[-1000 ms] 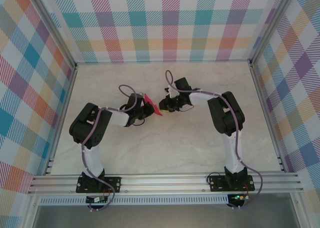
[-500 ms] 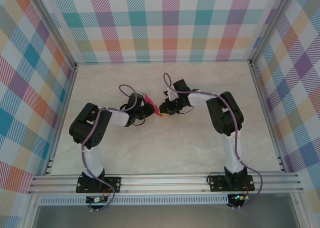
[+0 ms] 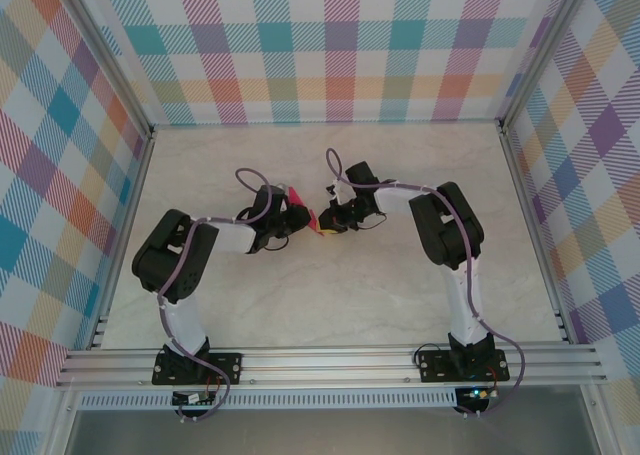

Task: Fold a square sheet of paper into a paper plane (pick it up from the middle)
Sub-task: Fold the wing for the fifth time at the center of the table.

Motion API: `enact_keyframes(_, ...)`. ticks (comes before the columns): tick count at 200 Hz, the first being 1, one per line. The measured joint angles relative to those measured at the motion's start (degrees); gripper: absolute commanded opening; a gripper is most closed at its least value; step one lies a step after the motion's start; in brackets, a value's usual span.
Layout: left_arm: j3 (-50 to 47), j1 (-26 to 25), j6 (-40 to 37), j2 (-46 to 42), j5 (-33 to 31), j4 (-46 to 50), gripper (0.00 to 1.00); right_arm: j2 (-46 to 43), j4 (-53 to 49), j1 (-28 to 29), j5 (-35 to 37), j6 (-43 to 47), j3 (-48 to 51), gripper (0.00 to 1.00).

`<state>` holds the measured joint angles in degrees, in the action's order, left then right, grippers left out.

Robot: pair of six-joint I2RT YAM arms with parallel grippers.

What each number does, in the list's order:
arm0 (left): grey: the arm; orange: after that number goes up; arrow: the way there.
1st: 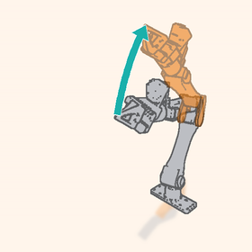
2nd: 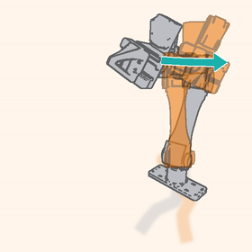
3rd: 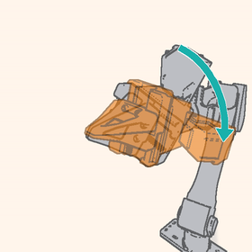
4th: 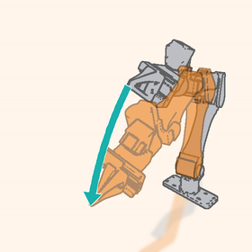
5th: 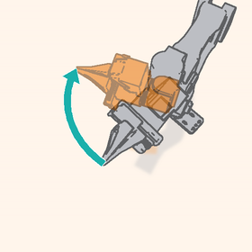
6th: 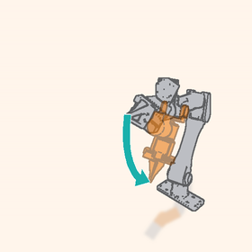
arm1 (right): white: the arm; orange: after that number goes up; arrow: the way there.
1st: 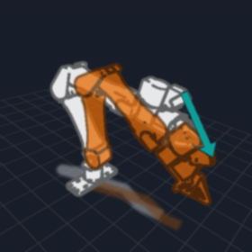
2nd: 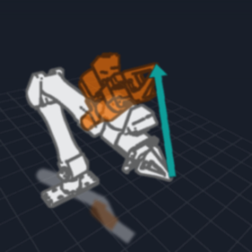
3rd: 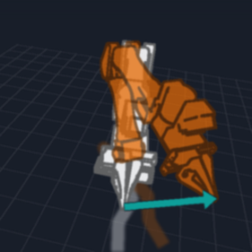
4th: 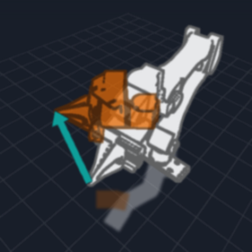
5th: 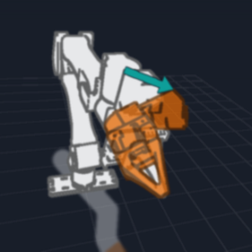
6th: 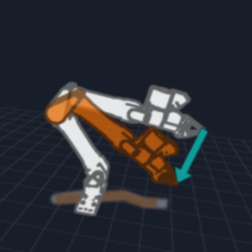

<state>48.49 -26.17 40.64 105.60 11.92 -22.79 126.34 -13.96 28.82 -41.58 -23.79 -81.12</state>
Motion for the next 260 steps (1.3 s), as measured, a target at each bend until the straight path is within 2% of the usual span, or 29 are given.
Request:
enact_keyframes(76, -4.17, 0.0, 0.04, -1.6, 2.78, -6.51, 0.3, 1.49, 3.76, -1.18, -3.56, -5.95, 0.17, 0.0)
enact_keyframes(129, -4.22, 0.0, 0.07, 0.24, 5.18, -10.86, 0.21, 1.68, 5.01, -1.9, -4.17, -8.35, 0.39, 0.0)
enact_keyframes(197, -4.22, 0.0, 0.07, 2.8, 4.98, -11.72, 0.2, 2.21, 5.44, -2.38, -5.49, -9.29, 0.39, 0.0)
enact_keyframes(260, -4.22, 0.0, 0.24, 2.8, 4.98, -13.6, 0.15, 2.32, 5.51, -2.49, -5.75, -9.49, 0.39, 0.0)
